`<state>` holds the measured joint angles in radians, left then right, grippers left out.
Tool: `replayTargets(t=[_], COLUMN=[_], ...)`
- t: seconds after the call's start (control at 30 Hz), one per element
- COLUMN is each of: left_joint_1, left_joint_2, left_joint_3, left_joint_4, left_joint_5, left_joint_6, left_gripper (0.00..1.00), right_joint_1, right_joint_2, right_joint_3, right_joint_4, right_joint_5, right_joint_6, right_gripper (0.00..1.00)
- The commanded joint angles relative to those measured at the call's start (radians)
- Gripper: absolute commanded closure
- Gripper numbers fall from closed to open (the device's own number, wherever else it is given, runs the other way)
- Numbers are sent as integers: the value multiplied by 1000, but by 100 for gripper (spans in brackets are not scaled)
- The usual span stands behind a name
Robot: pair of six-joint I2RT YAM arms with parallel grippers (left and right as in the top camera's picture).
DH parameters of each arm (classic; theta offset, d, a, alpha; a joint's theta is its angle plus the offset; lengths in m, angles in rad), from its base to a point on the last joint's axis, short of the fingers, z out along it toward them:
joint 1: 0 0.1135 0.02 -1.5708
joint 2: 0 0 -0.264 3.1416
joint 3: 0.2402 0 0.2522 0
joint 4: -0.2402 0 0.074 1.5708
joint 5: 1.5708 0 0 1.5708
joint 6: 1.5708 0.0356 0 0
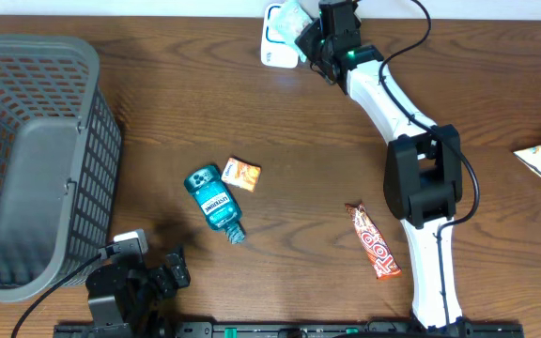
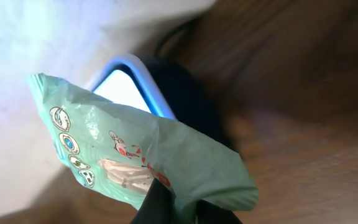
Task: Scan the item barcode
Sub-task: 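Swing the wipes pack to the right table edge and release it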
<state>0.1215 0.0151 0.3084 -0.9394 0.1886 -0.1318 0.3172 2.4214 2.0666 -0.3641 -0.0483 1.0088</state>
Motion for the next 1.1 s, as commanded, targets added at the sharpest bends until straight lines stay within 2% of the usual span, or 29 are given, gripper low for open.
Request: replayTargets(t=[0.0, 0.17, 0.33, 0.47, 0.57, 0.63, 0.87, 1.0, 1.07], left_joint_1=[1, 1, 1, 1, 1, 1, 1, 1, 1], left_joint_2=[-3, -3, -3, -3, -3, -3, -3, -3, -3], left_joint_3=[-8, -8, -8, -8, -8, -8, -8, -8, -8], left_joint_4=[-33, -33, -33, -33, -33, -33, -33, -33, -33], left_joint_5=[3, 3, 2, 2, 2, 3, 3, 3, 3], left_joint_6=[-4, -4, -4, -4, -4, -4, -4, -4, -4], left_gripper=[2, 2, 2, 2, 2, 2, 2, 2, 2], right_joint_1=[-10, -84, -202, -317, -409, -465, -618, -687, -720], right_joint_2=[-111, -292, -435, -461, -444, -429, -371, -360, -361], right_joint_3=[28, 28, 28, 27, 3, -37, -275, -345, -343], right_joint_4=[-77, -335, -648, -899, -1006, -993, -727, -640, -615], right_joint_5=[69, 197, 388, 563, 671, 705, 719, 716, 713], right_joint_6=[-109, -168, -169, -51, 61, 76, 71, 43, 19], right_gripper=[99, 99, 99, 99, 99, 99, 99, 99, 89])
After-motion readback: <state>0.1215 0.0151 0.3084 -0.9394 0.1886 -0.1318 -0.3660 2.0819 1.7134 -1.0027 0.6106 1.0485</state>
